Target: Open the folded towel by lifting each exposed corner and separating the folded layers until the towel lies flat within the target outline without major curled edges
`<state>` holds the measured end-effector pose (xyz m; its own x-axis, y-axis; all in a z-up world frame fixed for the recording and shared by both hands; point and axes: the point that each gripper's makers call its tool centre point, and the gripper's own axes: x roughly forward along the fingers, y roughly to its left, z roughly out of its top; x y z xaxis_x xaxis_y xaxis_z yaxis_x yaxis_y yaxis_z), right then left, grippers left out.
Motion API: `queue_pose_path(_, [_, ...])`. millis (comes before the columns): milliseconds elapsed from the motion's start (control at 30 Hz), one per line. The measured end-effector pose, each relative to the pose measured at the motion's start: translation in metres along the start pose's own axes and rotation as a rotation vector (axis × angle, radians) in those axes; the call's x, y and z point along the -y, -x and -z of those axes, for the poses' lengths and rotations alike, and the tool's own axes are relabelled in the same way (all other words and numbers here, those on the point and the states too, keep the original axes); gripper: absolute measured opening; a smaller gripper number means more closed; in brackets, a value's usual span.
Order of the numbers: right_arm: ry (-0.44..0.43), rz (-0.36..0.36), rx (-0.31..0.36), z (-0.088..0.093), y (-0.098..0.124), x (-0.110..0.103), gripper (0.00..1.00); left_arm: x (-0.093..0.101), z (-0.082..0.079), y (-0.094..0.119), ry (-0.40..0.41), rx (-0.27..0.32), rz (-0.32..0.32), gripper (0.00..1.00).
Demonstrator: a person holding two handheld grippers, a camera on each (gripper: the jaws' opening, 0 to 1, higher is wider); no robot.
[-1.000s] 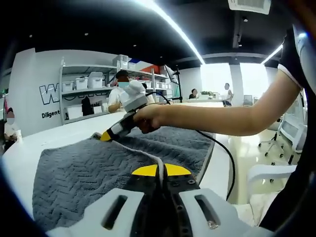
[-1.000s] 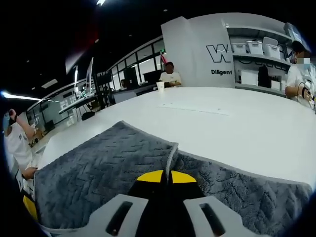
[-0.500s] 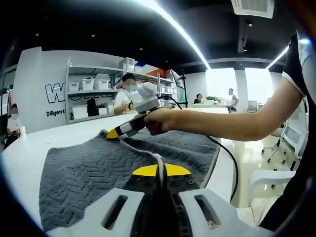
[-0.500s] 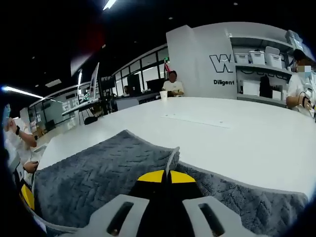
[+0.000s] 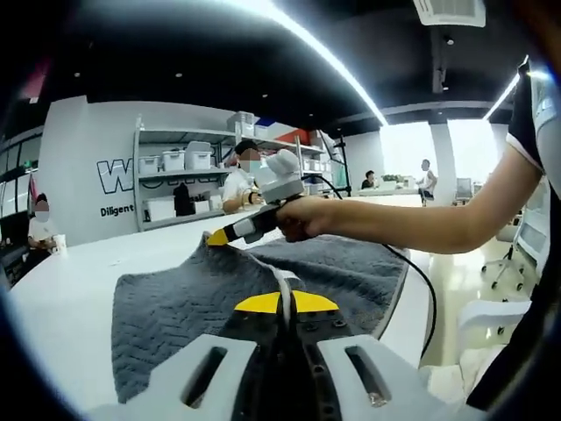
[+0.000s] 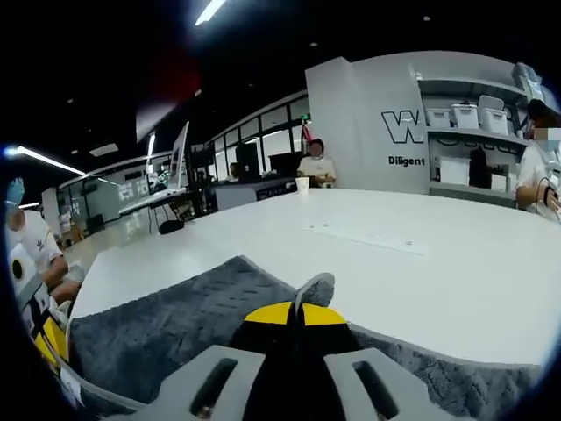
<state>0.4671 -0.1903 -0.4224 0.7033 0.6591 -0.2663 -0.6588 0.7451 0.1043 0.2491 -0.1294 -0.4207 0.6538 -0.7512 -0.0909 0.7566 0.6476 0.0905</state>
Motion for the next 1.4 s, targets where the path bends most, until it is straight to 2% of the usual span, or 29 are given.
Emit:
queue_pose_path(267, [0.017, -0.016, 0.024, -0.014, -0.008, -0.014, 0.0, -0.018, 0.0, 0.014, -0.009, -0.006, -0.053, 0.01])
queue_pose_path(467, [0.024, -0.027, 0.031, -0.019, -0.013, -0.02, 0.0, -0.022, -0.001, 0.019, -0.009, -0.004, -0.063, 0.01])
queue_pose_path(633, [0.036, -0.06, 0.044, -0.029, -0.027, -0.037, 0.0, -0.029, -0.002, 0.029, 0.003, -0.008, -0.079, 0.01])
queue_pose_path(967, [0.036, -0.084, 0.061, -0.036, -0.034, -0.049, 0.0, -0.041, -0.001, 0.044, -0.01, -0.019, -0.114, 0.01])
queue_pose_path(1400, [0.028, -0.132, 0.077, -0.048, -0.062, -0.075, 0.0, -0.061, -0.001, 0.066, -0.003, -0.029, -0.183, 0.01])
